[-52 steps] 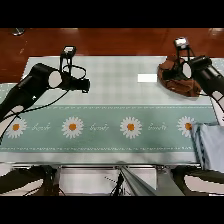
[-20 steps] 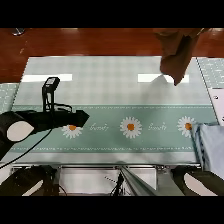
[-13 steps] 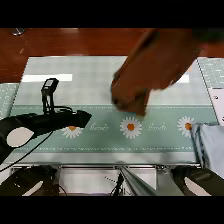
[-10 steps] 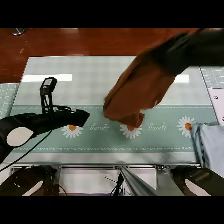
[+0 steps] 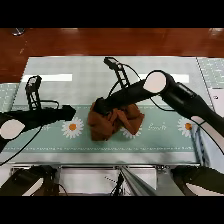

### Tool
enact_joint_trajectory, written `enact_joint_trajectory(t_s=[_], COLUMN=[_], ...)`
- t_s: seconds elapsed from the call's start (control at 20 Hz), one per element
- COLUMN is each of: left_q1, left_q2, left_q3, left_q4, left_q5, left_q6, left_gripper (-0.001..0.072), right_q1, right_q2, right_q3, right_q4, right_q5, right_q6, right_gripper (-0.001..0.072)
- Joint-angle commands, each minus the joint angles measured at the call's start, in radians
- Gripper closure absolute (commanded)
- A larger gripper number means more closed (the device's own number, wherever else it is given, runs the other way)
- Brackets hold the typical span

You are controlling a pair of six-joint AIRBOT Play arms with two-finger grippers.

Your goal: Fold the shirts.

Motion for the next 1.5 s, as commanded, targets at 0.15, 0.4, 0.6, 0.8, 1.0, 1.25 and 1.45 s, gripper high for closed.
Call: enact_joint_trajectory(t_s=[0.15, 0.4, 0.6, 0.8, 1.0, 1.25, 1.45], left_q1=[0.026, 0.211, 0.252, 0.235, 0.235, 0.250, 0.257], left_q2=[0.000, -0.057, -0.239, -0.487, -0.636, -0.645, -0.645], left_q3=[0.000, -0.001, 0.003, 0.113, 0.256, 0.303, 0.303], left_q4=[0.001, -0.655, -0.943, -0.847, -0.816, -0.806, -0.798], left_q5=[-0.219, -0.078, -0.121, -0.279, -0.371, -0.373, -0.381], left_q6=[0.040, 0.355, 0.596, 0.595, 0.607, 0.670, 0.671], left_gripper=[0.0004, 0.0004, 0.0005, 0.0005, 0.0565, 0.0689, 0.0688], right_q1=[-0.514, -0.955, -1.004, -0.927, -0.799, -0.579, -0.414], right_q2=[0.081, 0.243, 0.288, 0.288, 0.287, 0.208, 0.119], right_q3=[0.060, -0.280, -0.552, -0.656, -0.680, -0.683, -0.683], right_q4=[-0.224, -0.198, -0.164, -0.161, -0.160, 0.006, 0.148], right_q5=[0.216, 0.198, 0.167, 0.114, 0.080, 0.043, -0.029], right_q6=[0.006, 0.012, -0.067, -0.075, -0.047, -0.030, -0.056], right_gripper=[0.0093, 0.0094, 0.0095, 0.0095, 0.0094, 0.0095, 0.0095])
